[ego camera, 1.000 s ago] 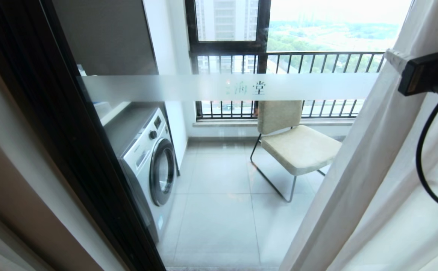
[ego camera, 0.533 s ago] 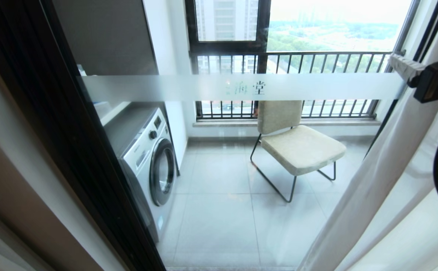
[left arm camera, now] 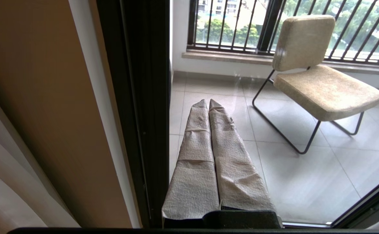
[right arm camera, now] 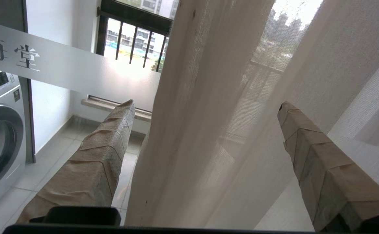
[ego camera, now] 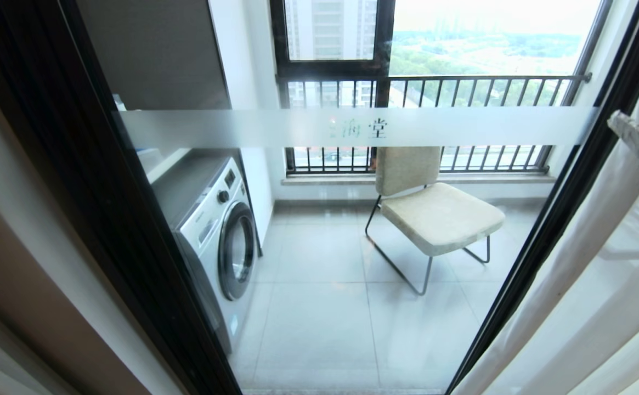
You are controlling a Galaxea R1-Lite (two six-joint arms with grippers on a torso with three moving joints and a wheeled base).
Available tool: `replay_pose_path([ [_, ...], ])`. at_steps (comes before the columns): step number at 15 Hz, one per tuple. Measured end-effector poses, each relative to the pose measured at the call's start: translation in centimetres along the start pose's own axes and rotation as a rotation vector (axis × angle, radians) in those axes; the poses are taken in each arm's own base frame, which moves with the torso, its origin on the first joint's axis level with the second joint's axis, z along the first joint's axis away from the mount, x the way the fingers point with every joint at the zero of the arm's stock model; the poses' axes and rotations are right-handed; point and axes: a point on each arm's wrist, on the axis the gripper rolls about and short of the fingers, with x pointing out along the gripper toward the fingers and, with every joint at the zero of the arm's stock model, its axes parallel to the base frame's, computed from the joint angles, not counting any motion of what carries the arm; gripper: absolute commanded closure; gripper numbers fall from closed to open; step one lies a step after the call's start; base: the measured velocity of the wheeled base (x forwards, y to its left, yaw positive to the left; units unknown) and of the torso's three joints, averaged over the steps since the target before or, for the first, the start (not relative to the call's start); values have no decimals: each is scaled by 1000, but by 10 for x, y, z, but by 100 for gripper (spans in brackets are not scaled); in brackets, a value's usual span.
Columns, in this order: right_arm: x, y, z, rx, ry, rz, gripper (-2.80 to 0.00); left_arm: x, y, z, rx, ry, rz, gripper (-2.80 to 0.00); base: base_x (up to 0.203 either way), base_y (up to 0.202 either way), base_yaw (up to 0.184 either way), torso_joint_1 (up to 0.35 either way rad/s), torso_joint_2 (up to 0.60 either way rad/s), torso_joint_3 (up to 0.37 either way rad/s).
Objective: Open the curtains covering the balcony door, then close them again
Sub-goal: Close the inner curtains on both sides
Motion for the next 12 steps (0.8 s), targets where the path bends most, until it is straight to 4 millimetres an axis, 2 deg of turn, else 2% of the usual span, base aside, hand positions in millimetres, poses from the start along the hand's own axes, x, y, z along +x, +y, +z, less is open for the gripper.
replay_pose_path([
  [4, -26, -4, -9, 0, -2, 1, -280, 0, 0, 0, 0, 0, 0, 0, 0, 0, 0, 0, 0, 0],
  [8, -40, -6, -12, 1, -10, -2, -280, 0, 0, 0, 0, 0, 0, 0, 0, 0, 0, 0, 0, 0],
  [9, -42, -7, -12, 2, -12, -2, 0, 0, 0, 0, 0, 0, 0, 0, 0, 0, 0, 0, 0, 0],
  [12, -48, -8, -13, 4, -20, -2, 0, 0, 0, 0, 0, 0, 0, 0, 0, 0, 0, 0, 0, 0],
])
